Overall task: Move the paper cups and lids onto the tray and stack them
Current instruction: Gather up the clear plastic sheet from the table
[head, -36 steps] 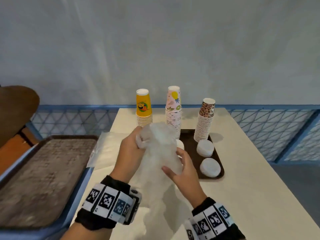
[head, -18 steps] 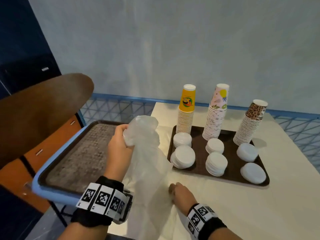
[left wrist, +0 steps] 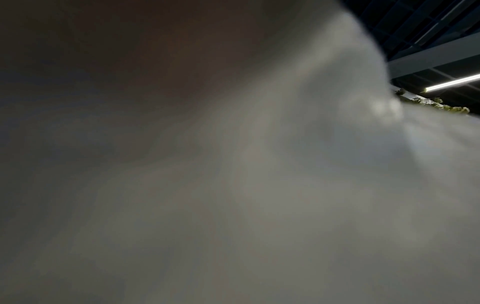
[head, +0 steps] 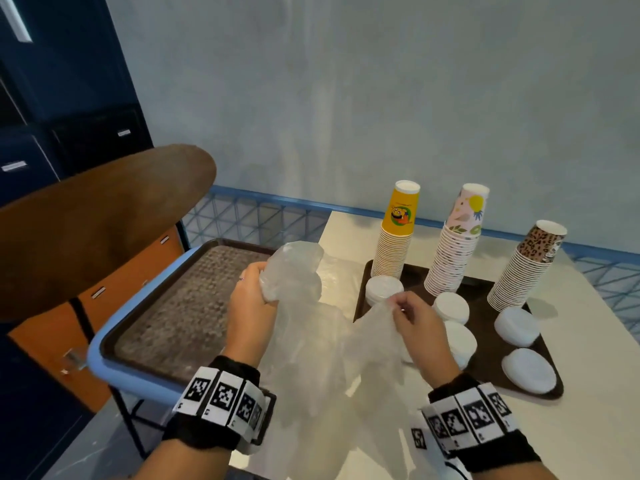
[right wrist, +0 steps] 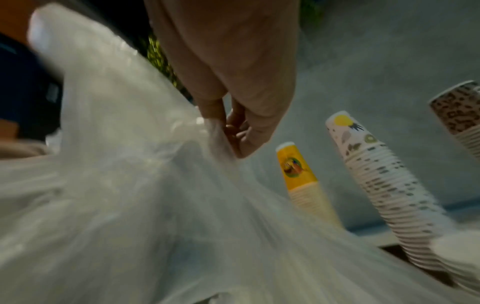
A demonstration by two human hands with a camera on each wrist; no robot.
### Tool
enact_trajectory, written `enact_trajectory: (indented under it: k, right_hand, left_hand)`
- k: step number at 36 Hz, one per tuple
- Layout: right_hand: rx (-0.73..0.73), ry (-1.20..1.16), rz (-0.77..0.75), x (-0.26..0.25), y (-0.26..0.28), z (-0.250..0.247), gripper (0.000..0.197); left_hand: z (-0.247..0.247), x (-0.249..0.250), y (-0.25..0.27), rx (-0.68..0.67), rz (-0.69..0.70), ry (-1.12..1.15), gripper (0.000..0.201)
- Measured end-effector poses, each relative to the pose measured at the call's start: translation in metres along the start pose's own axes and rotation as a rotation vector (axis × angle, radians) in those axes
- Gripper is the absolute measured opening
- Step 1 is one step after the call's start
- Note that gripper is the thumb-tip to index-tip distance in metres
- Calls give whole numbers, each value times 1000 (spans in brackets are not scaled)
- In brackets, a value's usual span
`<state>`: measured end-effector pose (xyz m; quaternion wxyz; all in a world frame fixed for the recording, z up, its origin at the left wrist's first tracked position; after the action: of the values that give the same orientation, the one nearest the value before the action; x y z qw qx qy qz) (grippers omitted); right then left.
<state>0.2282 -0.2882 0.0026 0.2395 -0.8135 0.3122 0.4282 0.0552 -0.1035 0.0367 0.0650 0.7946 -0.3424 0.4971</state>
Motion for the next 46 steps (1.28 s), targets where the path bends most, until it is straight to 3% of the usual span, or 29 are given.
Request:
enact_trajectory:
  k: [6, 8, 10, 12, 13, 15, 17, 21, 24, 26, 28, 30, 33, 35, 41, 43, 46]
  right_hand:
    - [82, -538, -274, -75, 8, -11, 5]
    - [120, -709, -349, -88, 9, -14, 17]
    - [94, -885, -333, -92, 0, -19, 4]
    - [35, -968, -282, -98, -6, -21, 20]
    - [23, -998, -300, -99, -8, -19, 19]
    - [-4, -884, -403, -107, -4, -13, 4]
    - [-74, -653, -465, -108, -2, 2, 11]
    - [-243, -278, -460, -98, -9, 33, 7]
    - [-476, -222, -384, -87, -11, 57, 12]
    - [-578, -419, -234, -82, -16, 66, 21]
    - [-578, -529, -163, -74, -23, 67, 25]
    - [-579, -401, -286, -70, -26, 61, 24]
    - [-570, -224, -436, -62, -36, 56, 35]
    - [-577, -202, -444, -58, -43, 59, 35]
    - [-572, -314, -418, -58, -56, 67, 29]
    - [-411, -346, -391, -56, -67, 64, 27]
    - [-93, -350, -272, -41, -89, 60, 25]
  left_hand:
    - [-4, 0, -4, 47, -19, -37, 20]
    - [-11, -1, -6, 75, -34, -39, 23]
    - [-20, 0, -9, 122, -57, -35, 23]
    - [-28, -1, -10, 164, -88, -35, 21]
    - [-30, -2, -11, 182, -100, -26, 19]
    - [-31, -1, -11, 203, -109, 10, 18]
    - [-27, 4, -11, 203, -108, 34, 18]
    - [-9, 26, -14, 177, -75, 123, 23]
    - [6, 39, -15, 140, -88, 217, 28]
    - [15, 44, -10, 70, -84, 291, 31]
    - [24, 49, -4, -55, -115, 467, 35]
    - [32, 50, 1, -231, -120, 588, 39]
    - [38, 48, 4, -411, -6, 439, 71]
    - [37, 44, 2, -353, 64, 291, 72]
    - [17, 22, -13, -55, 24, 198, 29]
    - [9, 13, -20, 25, -12, 207, 31]
    - [-1, 1, -33, 105, -20, 210, 48]
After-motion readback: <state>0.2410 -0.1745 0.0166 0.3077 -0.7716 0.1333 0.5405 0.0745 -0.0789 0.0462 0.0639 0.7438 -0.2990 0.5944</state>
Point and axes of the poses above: each hand's wrist, its own y-axis away from the middle knuckle, its own z-axis out of the palm, x = y × z, the point moved 4 cm from there along -y, towards the middle knuckle, and after that the axes turned 9 degrees about -x, right-handed, at the moved point
